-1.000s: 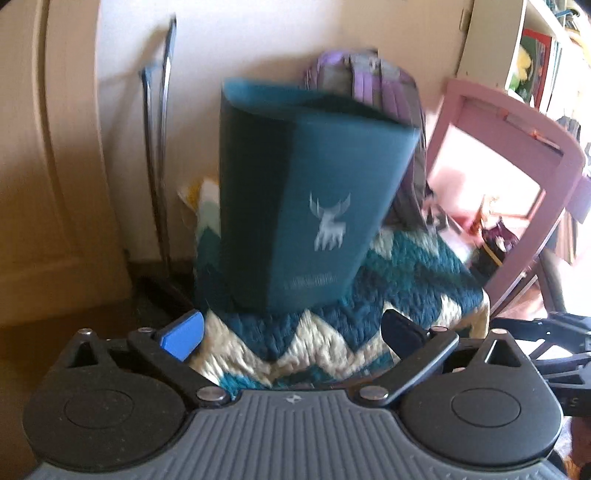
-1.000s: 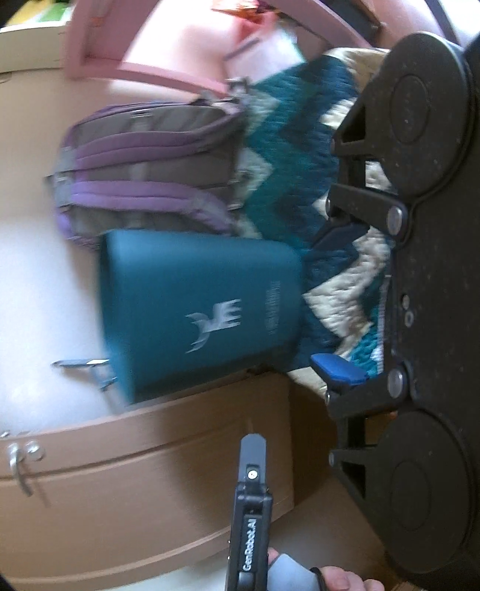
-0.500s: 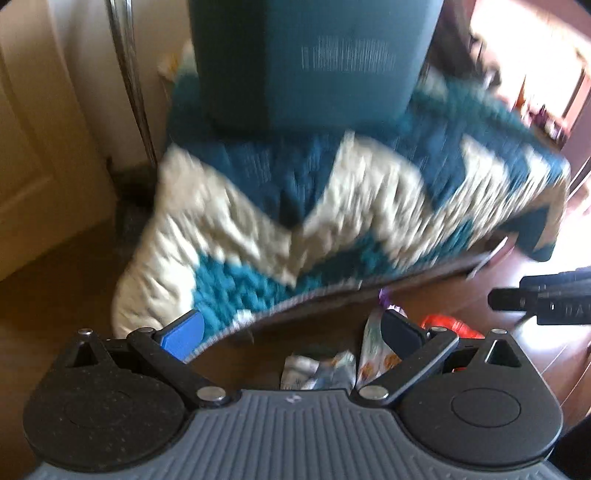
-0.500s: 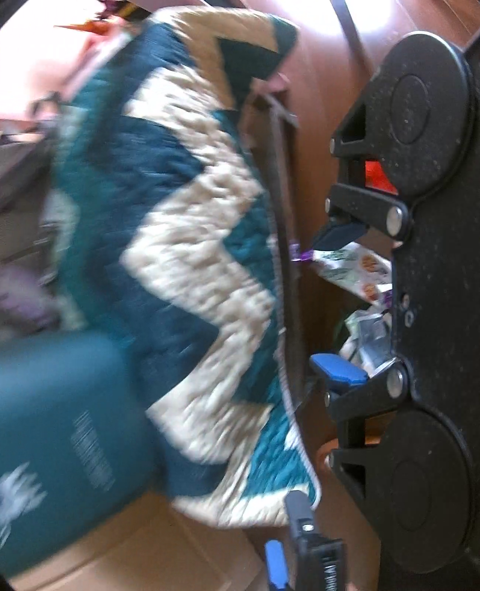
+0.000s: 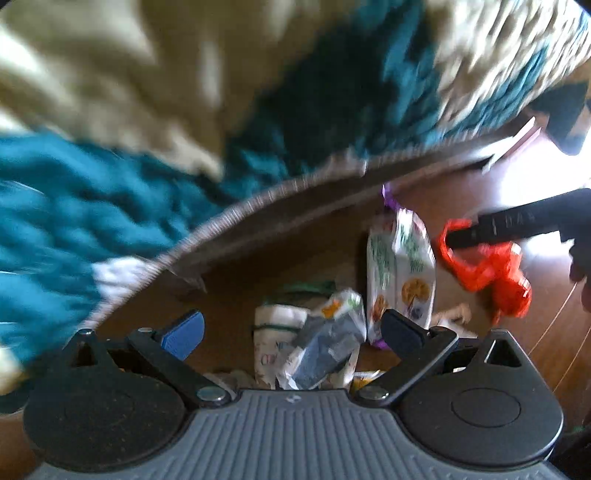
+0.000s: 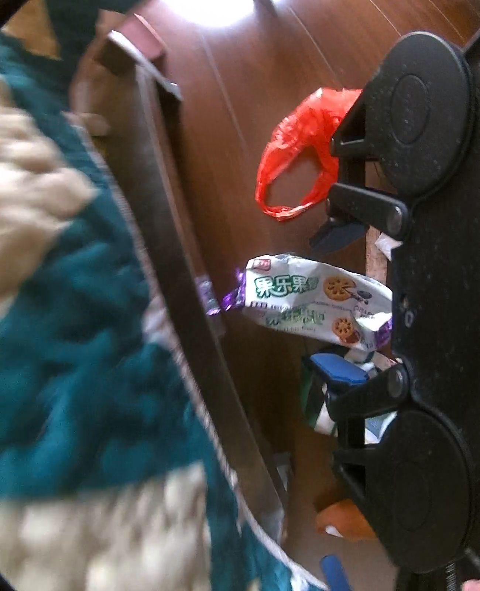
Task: Collect trash
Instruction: 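Lower both tools, left grasps juice carton while right grasps cookie snack bag, then carry the juice carton and cookie bag up to the teal bin with both tools, then open both tools over the teal bin to drop carton and bag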
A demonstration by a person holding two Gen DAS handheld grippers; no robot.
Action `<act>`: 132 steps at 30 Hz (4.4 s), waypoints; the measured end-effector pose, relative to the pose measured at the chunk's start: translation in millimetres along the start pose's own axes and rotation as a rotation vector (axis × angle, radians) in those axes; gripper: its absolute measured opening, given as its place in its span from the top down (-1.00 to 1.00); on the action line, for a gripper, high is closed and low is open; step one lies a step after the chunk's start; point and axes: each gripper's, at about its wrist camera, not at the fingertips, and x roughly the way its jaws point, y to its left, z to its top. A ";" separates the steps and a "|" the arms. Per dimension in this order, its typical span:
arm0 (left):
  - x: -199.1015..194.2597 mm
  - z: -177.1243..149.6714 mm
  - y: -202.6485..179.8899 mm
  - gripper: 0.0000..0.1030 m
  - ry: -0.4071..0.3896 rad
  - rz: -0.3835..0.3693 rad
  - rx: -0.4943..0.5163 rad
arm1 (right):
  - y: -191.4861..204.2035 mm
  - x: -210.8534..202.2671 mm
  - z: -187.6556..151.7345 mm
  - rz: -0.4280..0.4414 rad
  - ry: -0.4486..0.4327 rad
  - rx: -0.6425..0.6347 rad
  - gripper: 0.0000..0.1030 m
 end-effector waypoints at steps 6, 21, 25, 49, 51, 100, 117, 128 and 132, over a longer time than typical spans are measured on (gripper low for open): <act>68.3 -10.6 -9.7 -0.99 0.113 -0.033 0.100 | -8.5 49.6 6.2 -0.008 0.043 0.021 -0.16; 131.3 -23.2 -19.6 0.09 0.205 -0.054 0.170 | -19.0 108.3 -2.7 -0.015 0.113 0.059 0.61; 127.6 -22.2 -19.5 0.76 0.207 -0.057 0.141 | -11.3 106.0 -0.9 -0.049 0.115 0.036 0.96; -75.8 -13.8 -20.7 0.89 0.006 -0.085 -0.101 | 34.1 -121.4 -33.6 -0.079 -0.063 0.093 1.00; -102.2 -19.5 -21.1 0.89 -0.033 -0.080 -0.119 | 38.4 -153.6 -44.5 -0.057 -0.095 0.076 1.00; -520.0 142.8 19.0 0.89 -0.875 0.101 -0.178 | 213.0 -553.1 54.0 0.100 -1.015 -0.438 1.00; -438.7 202.5 41.9 0.88 -0.637 0.161 -0.202 | 241.3 -469.0 104.5 0.085 -0.803 -0.523 1.00; -402.0 222.7 45.1 0.88 -0.481 0.173 -0.177 | 246.6 -439.5 112.5 0.070 -0.684 -0.546 0.99; -399.0 228.3 45.8 0.88 -0.461 0.164 -0.158 | 247.5 -434.4 112.1 0.071 -0.657 -0.548 0.88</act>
